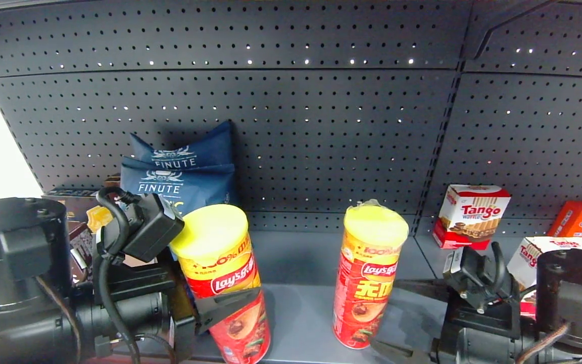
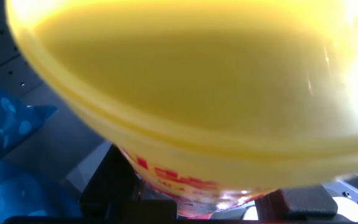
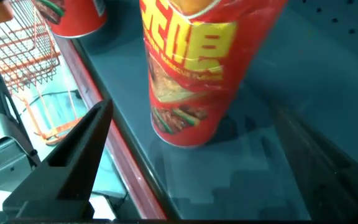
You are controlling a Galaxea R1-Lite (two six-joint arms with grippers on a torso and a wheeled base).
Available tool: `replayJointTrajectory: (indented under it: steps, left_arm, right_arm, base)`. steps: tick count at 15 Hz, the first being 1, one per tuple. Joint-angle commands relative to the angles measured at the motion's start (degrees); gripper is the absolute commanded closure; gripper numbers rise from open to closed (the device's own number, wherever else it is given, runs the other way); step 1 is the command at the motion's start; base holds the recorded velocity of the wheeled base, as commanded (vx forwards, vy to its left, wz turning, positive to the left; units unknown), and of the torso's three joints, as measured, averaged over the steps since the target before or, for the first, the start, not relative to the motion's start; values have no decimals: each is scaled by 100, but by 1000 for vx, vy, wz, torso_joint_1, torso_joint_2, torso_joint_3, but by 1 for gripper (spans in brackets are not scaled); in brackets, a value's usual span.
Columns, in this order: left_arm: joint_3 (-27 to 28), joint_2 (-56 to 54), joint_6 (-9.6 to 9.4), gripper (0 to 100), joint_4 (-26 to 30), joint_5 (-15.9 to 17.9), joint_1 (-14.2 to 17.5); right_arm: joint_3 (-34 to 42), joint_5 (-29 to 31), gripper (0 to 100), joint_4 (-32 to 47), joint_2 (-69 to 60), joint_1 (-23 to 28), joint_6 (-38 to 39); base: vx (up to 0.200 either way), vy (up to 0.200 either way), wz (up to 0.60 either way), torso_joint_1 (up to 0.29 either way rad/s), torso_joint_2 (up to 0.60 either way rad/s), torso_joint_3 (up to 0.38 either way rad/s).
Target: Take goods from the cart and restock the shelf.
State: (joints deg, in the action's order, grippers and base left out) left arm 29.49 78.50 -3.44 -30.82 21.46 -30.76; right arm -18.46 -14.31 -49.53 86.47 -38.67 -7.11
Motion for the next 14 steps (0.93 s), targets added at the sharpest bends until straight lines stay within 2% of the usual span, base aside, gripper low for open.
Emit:
replayJointTrajectory:
  steps: [1, 7, 14]
  left_arm:
    - [4, 8, 1, 100, -3, -1, 0]
    - [-5, -1, 1, 100, -3, -1, 0]
    - [4, -1, 1, 100, -3, -1, 0]
  right_arm:
    - [61, -19, 0, 14, -324, 79, -1]
    - [308, 78, 0, 93, -956, 334, 43]
    - [316, 1159, 0, 101, -719, 474, 104]
  base:
    - [0, 0, 0, 0, 0, 0]
    - [0, 0, 0, 0, 0, 0]
    - [0, 0, 0, 0, 0, 0]
